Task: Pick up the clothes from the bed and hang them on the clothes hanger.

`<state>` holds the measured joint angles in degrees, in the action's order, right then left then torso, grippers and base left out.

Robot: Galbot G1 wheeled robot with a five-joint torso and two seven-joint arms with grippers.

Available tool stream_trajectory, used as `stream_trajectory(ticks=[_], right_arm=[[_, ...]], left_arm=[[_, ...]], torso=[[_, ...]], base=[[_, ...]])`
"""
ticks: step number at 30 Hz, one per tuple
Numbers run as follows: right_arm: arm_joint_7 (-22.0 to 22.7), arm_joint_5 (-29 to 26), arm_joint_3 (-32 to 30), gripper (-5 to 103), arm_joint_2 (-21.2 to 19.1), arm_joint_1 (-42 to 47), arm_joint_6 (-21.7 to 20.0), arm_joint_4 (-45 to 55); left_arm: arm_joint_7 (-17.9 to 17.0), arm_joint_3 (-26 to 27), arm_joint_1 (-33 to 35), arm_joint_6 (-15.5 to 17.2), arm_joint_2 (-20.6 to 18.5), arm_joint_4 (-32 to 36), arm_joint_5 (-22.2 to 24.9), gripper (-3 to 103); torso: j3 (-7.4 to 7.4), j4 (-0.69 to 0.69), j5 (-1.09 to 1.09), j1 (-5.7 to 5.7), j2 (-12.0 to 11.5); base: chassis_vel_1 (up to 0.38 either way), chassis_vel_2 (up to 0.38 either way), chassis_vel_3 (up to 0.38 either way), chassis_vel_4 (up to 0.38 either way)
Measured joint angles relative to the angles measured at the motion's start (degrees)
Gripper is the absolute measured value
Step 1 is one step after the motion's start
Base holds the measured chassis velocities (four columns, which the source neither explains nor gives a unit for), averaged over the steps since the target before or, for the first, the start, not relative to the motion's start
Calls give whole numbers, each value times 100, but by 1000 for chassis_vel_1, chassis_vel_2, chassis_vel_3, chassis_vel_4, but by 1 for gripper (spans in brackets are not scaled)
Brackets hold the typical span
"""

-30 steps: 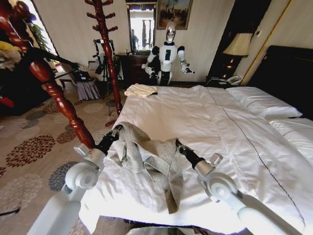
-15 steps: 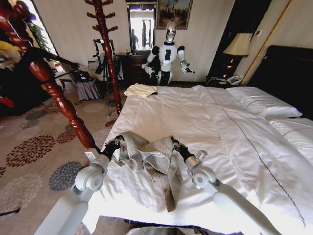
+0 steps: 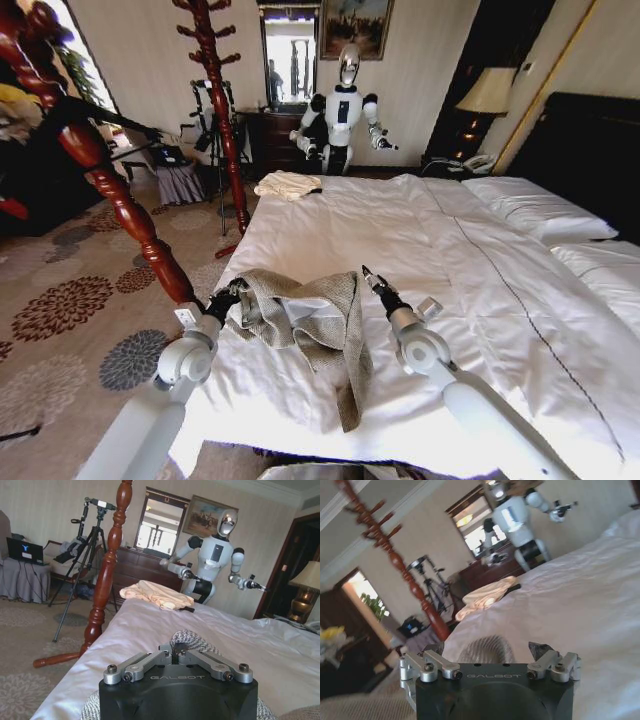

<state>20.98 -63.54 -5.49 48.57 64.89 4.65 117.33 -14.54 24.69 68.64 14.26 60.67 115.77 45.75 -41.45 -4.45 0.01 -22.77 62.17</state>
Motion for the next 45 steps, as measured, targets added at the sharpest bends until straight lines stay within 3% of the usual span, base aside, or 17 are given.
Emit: stream_trajectory(ticks=[3,5,7,13,18,26,31,35,39,40,43,44,45], right_arm=[[74,1506,463,99,-218,341,-377,345],[112,1728,550,99,-250,348,-430,383],[514,2504,942,100,-386,333,-833,642],[1203,3049,1475,100,-380,78,-1569,763],[1454,3488,1893,100,-210,-14,-1825,442],[1478,3621,2149,100,125,-224,-1875,114],[1485,3896,2043,102,323,-336,-1826,-160],[1542,4349,1795,87,367,-383,-1738,-433],[1536,4399,1621,77,319,-361,-1662,-466],[1166,4154,1445,61,181,-254,-1441,-290],[998,3988,1375,55,131,-197,-1375,-198],[928,3852,1328,44,112,-173,-1338,-181],[910,3800,1306,44,107,-168,-1325,-181]], left_arm=[[-57,127,84,0,25,118,47,0],[-64,148,123,0,27,151,49,0],[-85,183,210,3,32,233,41,0],[-120,210,211,25,86,356,98,0],[-150,238,219,29,111,444,179,0],[-174,278,192,33,103,616,384,-2],[-215,308,174,27,101,721,505,2],[-229,324,226,26,135,820,558,4],[-232,325,257,25,156,854,569,5],[-241,300,260,24,157,856,563,5],[-242,285,257,23,165,856,555,5],[-243,277,255,23,179,862,554,5],[-244,276,255,23,184,869,554,5]], torso=[[0,-5,0,0,0],[0,-3,1,0,0],[0,2,-1,1,0],[0,0,-1,0,0],[0,-1,0,0,0],[0,-1,0,0,0],[0,0,0,0,0],[0,0,0,0,0],[0,0,0,0,0],[0,-1,-1,0,0],[0,-1,0,0,0],[0,-1,-1,0,0],[0,-1,0,0,0]], base=[[0,0,0,0],[0,0,0,0],[0,0,0,0],[0,0,0,0],[0,0,0,0],[0,0,0,0],[0,0,0,0],[0,0,0,0],[0,0,0,0],[0,0,0,0],[0,0,0,0],[0,0,0,0],[0,0,0,0]])
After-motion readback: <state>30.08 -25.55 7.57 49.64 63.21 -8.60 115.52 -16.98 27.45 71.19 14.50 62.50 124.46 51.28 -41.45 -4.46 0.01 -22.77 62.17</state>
